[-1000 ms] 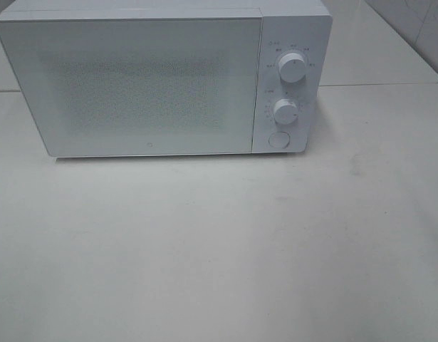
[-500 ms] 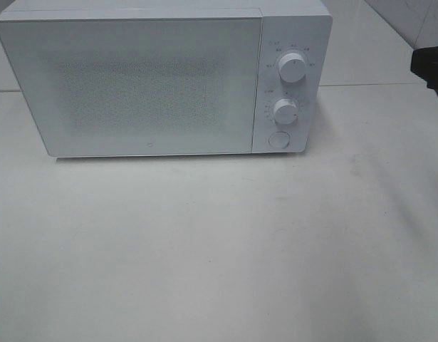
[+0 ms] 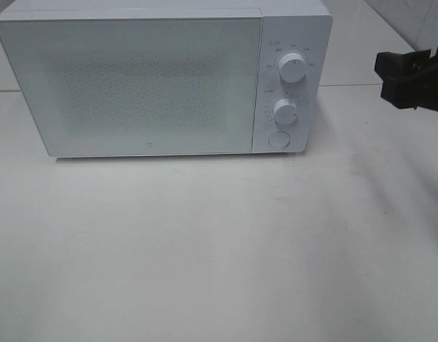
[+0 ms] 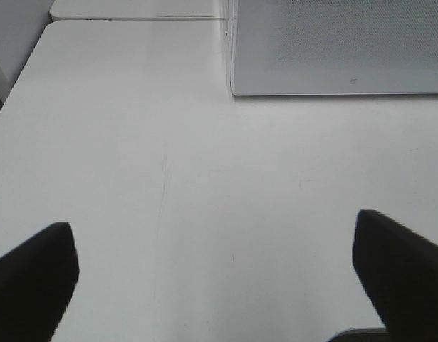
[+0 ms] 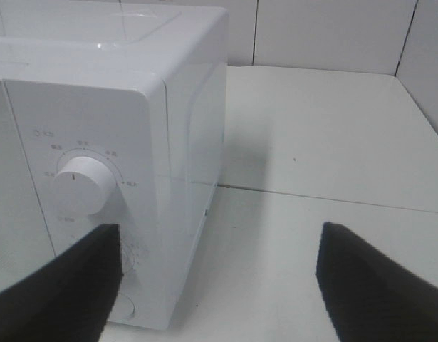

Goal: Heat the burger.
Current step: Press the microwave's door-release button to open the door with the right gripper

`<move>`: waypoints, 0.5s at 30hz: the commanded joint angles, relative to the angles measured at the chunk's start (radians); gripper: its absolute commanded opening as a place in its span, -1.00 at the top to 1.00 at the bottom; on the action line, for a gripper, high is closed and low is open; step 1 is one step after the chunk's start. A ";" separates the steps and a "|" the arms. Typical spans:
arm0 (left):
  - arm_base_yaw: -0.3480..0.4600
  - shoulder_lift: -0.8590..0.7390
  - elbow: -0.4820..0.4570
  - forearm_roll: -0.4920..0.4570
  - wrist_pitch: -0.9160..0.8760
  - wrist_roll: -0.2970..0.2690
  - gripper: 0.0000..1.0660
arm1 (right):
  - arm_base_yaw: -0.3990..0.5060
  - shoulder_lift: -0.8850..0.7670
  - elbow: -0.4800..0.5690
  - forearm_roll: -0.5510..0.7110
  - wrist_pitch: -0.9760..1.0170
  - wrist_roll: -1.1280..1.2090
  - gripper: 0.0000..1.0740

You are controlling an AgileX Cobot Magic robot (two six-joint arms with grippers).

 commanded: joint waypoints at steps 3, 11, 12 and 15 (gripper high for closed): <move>0.004 -0.019 0.001 0.002 -0.011 -0.006 -0.88 | 0.017 0.079 0.056 0.128 -0.196 -0.034 -0.38; 0.004 -0.019 0.001 0.002 -0.011 -0.006 -0.88 | 0.227 0.233 0.091 0.332 -0.403 -0.161 -0.38; 0.004 -0.019 0.001 0.002 -0.011 -0.006 -0.88 | 0.227 0.233 0.091 0.332 -0.403 -0.161 -0.38; 0.004 -0.019 0.001 0.002 -0.011 -0.006 -0.88 | 0.296 0.274 0.091 0.396 -0.449 -0.190 -0.38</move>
